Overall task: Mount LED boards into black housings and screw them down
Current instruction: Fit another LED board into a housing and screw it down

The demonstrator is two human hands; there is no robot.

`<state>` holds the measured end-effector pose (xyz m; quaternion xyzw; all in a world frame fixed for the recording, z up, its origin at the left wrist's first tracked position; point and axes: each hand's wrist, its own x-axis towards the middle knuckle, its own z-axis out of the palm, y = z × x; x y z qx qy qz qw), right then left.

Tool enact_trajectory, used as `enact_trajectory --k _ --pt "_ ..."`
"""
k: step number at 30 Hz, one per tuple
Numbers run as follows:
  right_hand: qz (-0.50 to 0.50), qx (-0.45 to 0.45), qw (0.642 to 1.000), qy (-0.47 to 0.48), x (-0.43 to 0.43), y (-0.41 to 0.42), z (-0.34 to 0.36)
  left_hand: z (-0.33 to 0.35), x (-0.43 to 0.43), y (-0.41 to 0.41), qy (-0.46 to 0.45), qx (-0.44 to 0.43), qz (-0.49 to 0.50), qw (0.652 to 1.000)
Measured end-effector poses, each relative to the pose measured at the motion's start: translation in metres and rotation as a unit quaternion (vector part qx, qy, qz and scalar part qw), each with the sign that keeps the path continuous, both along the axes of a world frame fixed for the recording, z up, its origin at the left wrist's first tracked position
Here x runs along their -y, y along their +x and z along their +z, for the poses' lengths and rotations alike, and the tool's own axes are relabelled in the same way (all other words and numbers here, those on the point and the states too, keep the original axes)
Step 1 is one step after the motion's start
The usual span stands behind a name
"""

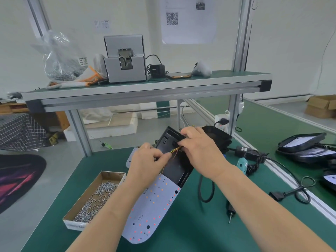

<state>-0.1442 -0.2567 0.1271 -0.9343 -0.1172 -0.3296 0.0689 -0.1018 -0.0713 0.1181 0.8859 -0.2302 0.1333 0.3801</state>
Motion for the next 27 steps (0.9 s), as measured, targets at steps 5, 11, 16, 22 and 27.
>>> enact_trajectory --k 5,11,16,22,27 --pt "0.026 0.005 0.998 0.055 0.001 -0.003 0.005 -0.005 0.007 -0.002 -0.004 0.042 0.018 0.999" --pt "-0.021 -0.112 0.986 0.121 0.013 0.001 0.017 -0.010 0.009 -0.004 -0.030 0.040 0.013 0.999" --pt "0.028 -0.080 0.994 0.064 0.022 0.001 0.020 -0.007 0.011 0.000 -0.036 0.014 0.031 0.999" --pt "0.042 -0.111 0.991 0.064 0.025 0.005 0.013 -0.003 0.006 0.007 -0.007 0.006 0.046 0.999" --pt "-0.012 -0.059 0.992 0.115 0.018 0.010 0.009 -0.009 0.009 0.007 0.014 0.034 0.046 0.998"
